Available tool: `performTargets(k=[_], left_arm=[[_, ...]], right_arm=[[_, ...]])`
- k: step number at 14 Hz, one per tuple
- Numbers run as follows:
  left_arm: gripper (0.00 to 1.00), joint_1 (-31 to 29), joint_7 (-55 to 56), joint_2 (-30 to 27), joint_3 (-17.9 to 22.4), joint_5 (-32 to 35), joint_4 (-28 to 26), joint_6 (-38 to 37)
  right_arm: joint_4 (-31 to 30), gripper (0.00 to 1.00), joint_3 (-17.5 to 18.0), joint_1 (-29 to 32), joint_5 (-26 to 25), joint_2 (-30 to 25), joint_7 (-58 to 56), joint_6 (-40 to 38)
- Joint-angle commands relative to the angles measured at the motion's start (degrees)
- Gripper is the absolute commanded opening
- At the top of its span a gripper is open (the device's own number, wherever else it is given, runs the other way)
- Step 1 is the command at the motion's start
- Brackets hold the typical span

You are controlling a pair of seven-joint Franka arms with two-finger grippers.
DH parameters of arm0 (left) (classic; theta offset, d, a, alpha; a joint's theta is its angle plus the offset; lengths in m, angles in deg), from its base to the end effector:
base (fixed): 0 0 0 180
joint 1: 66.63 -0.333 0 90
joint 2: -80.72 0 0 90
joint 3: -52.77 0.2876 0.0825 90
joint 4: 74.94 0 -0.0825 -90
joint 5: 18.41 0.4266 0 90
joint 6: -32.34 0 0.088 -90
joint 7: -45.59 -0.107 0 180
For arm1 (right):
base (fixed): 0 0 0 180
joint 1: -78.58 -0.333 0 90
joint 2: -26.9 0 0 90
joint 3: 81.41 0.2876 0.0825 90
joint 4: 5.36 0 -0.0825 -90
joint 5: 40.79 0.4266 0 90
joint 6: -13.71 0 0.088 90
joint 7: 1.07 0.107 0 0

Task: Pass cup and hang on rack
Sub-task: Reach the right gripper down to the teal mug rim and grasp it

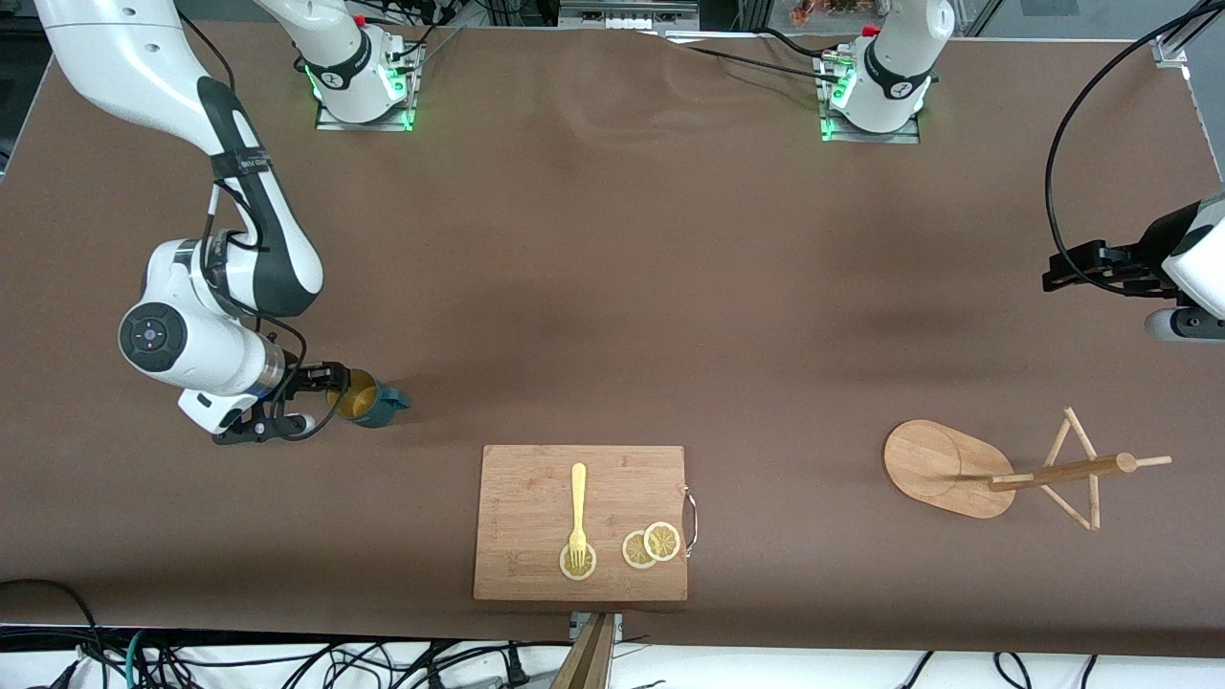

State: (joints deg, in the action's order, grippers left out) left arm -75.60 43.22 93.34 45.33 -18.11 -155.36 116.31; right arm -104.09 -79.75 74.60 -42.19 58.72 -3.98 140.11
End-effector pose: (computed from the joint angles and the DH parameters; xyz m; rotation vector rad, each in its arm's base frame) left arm 0.6429 0.0255 0.5369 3.1036 -0.0212 -0.2419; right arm 0.6765 0.0649 0.2063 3.1240 0.2515 -0.1129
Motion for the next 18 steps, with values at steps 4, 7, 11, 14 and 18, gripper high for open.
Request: performTargets(k=[4,7,11,14,18], left_arm=[[1.00,0.18,0.35,0.82,0.14,-0.91,2.03,-1.53],[1.00,0.09,0.27,0.82,0.14,-0.91,2.03,-1.53],[1.00,0.09,0.35,0.82,0.14,-0.91,1.94,-1.53],[1.00,0.09,0.18,0.74,0.14,-0.91,1.85,-1.44],[1.00,0.09,0.18,0.65,0.14,-0.91,1.85,-1.44]], right_arm=[[-0.32,0.42,0.36,0.03,0.97,1.23,1.06,1.30],[-0.32,0.33,0.36,-0.06,4.30,1.23,1.15,1.21],[-0.41,0.13,0.36,-0.23,4.39,1.23,1.15,1.12],[-0.14,0.00,0.45,-0.41,4.31,1.23,1.15,0.86],[2.40,0.00,0.53,-2.51,4.48,0.88,2.98,-0.89]])
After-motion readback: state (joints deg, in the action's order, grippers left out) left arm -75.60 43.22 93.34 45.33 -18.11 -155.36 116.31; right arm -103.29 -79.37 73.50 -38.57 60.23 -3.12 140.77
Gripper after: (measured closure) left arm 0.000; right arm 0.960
